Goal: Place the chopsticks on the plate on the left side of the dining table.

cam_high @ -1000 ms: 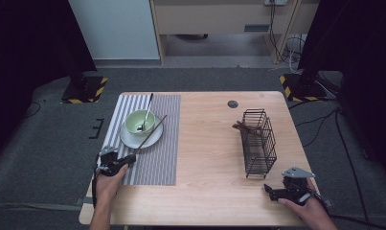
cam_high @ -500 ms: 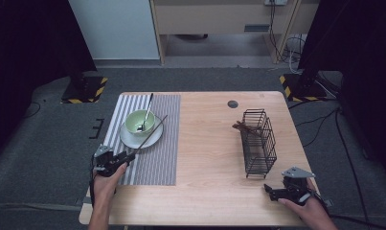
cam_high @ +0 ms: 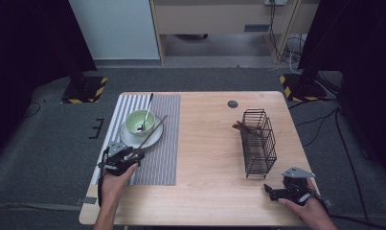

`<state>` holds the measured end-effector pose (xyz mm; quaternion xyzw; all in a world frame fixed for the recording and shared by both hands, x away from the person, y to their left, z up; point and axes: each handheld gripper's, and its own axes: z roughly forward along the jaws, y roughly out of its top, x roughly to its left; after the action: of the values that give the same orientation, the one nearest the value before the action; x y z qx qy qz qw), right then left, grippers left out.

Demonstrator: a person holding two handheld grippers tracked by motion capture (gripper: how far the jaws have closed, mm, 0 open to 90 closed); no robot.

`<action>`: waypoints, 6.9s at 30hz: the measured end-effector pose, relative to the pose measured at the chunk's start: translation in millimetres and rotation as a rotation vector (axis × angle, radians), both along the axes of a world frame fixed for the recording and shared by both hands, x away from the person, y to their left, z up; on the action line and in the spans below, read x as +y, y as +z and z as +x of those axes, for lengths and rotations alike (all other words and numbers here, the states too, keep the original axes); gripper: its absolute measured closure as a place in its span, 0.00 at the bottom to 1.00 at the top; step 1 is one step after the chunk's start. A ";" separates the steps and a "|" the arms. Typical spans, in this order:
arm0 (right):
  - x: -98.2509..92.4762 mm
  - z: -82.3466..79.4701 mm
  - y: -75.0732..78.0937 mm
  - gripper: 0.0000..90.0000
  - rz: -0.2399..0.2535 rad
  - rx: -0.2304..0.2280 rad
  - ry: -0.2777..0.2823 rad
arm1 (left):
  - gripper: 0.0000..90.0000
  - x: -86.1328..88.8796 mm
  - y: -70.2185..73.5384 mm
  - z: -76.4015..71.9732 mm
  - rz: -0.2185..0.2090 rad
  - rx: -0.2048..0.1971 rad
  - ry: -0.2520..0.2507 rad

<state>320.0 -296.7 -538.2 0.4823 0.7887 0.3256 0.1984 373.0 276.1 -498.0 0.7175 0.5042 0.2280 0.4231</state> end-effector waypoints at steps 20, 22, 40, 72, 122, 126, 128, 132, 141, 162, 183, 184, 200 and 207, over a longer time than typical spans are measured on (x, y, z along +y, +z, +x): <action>0.4 0.4 -0.2 0.00 0.003 -0.001 0.000 | 0.23 -85.7 25.1 7.7 -0.077 -0.015 -0.287; 0.4 0.4 -0.2 0.00 0.003 -0.002 0.000 | 0.24 -94.0 28.9 9.5 -0.078 -0.018 -0.315; -0.7 0.4 0.0 0.01 0.005 0.002 -0.005 | 0.24 -187.2 89.3 23.3 -0.033 -0.060 -0.472; -2.5 -0.4 -0.1 0.01 0.008 0.000 0.005 | 0.38 -274.3 159.2 58.8 0.005 -0.080 -0.657; -3.2 -0.4 -0.1 0.01 0.003 -0.003 0.014 | 0.93 -283.5 166.3 71.4 0.064 -0.078 -0.645; -3.1 -0.6 0.0 0.01 0.004 0.000 0.013 | 0.93 -272.8 167.1 70.9 0.004 -0.099 -0.612; -3.1 -0.6 0.0 0.01 0.004 0.000 0.013 | 0.93 -267.2 166.2 70.6 -0.017 -0.103 -0.602; -3.1 -0.6 0.0 0.01 0.004 0.000 0.013 | 0.93 -254.0 164.2 70.5 -0.081 -0.114 -0.570; -3.3 -0.6 0.0 0.01 0.002 0.000 0.014 | 0.93 -229.4 154.9 66.7 -0.193 -0.147 -0.515; -3.2 -0.8 -0.1 0.01 0.002 -0.001 0.012 | 0.93 -216.1 142.6 66.4 -0.413 -0.188 -0.457; -3.2 -0.8 -0.1 0.01 0.002 -0.001 0.011 | 0.93 -181.6 144.8 69.2 -0.439 -0.256 -0.305; -3.2 -0.8 -0.1 0.01 0.002 -0.001 0.012 | 0.93 -180.0 144.7 69.0 -0.440 -0.258 -0.297; -3.1 -0.9 -0.1 0.01 0.002 -0.001 0.011 | 0.93 -154.0 135.9 64.0 -0.460 -0.270 -0.206; -3.1 -0.8 -0.1 0.01 0.002 -0.001 0.011 | 0.93 -145.7 126.9 60.8 -0.459 -0.270 -0.177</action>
<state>319.1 -299.8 -538.3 0.4779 0.7909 0.3278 0.1967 433.8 130.4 -371.0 0.6071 0.4171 0.1637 0.6562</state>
